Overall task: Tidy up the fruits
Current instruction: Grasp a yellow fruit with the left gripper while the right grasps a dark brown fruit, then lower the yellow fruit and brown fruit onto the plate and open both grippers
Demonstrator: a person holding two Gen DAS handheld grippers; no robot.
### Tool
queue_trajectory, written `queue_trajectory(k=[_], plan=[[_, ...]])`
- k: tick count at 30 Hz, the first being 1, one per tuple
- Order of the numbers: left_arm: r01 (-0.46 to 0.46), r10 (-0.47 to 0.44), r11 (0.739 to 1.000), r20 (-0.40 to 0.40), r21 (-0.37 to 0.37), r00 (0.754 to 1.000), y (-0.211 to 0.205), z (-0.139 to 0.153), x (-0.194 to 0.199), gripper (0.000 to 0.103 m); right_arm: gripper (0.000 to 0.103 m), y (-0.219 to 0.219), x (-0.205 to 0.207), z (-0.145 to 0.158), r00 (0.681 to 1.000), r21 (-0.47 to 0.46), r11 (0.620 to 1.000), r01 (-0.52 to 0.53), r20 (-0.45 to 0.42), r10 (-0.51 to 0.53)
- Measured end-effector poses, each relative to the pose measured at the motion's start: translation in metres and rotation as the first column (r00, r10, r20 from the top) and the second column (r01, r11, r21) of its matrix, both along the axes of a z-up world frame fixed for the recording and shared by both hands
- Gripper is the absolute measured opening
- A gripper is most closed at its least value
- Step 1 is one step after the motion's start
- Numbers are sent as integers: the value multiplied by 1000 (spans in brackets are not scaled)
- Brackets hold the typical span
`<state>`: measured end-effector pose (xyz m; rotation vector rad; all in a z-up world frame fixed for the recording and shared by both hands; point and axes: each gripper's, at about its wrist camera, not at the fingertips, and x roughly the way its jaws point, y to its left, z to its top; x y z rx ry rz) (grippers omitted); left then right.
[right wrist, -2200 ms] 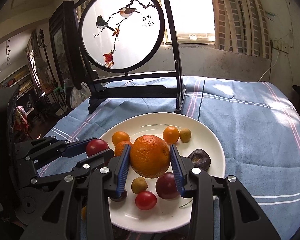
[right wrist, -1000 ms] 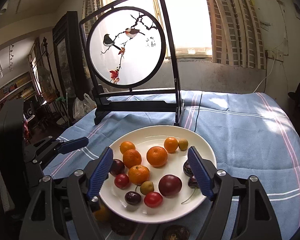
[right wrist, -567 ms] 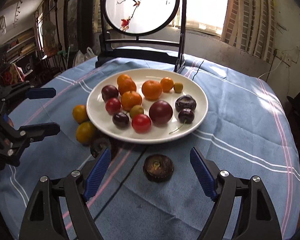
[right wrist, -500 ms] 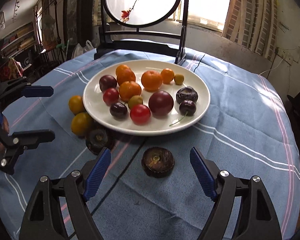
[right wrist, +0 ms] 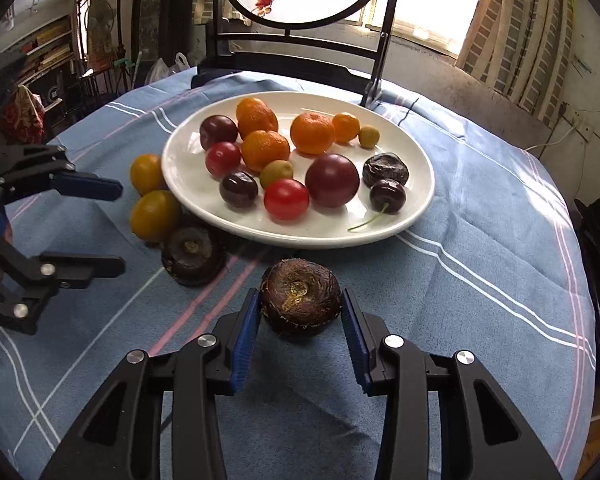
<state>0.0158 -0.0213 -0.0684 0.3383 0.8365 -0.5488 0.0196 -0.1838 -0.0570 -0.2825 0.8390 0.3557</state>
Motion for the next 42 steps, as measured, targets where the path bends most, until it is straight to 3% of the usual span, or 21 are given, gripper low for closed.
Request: queue_trajectory(k=[8,11,22,27,36,42], plan=[[-61,62,997,-14,49,998,-4,-14,23,45,42,2,1,-1,1000,2,1000,-6,-11,6],[-83,84,996,-28,34,996,-5,-16,33,38,41,3,1,-2,1000,-1,1000,-13,-15,13],[-73,73,997,-1,2,997,-2,-2,13,38,41,10,-8,-1,998,6,998,-62,-29,62],[-110,110,994,-4,-5,994,0,2,11,38,41,17,-11,-2,995,18,996,-86,-41,86],[-179,181,983,76,-33,981,1,34,13,38,41,16,-11,9,994,98,991,-95,-48,100],[-204,208,978,143,-41,968,-8,68,32,38,41,-2,-6,45,998,161,986,-47,39,42]])
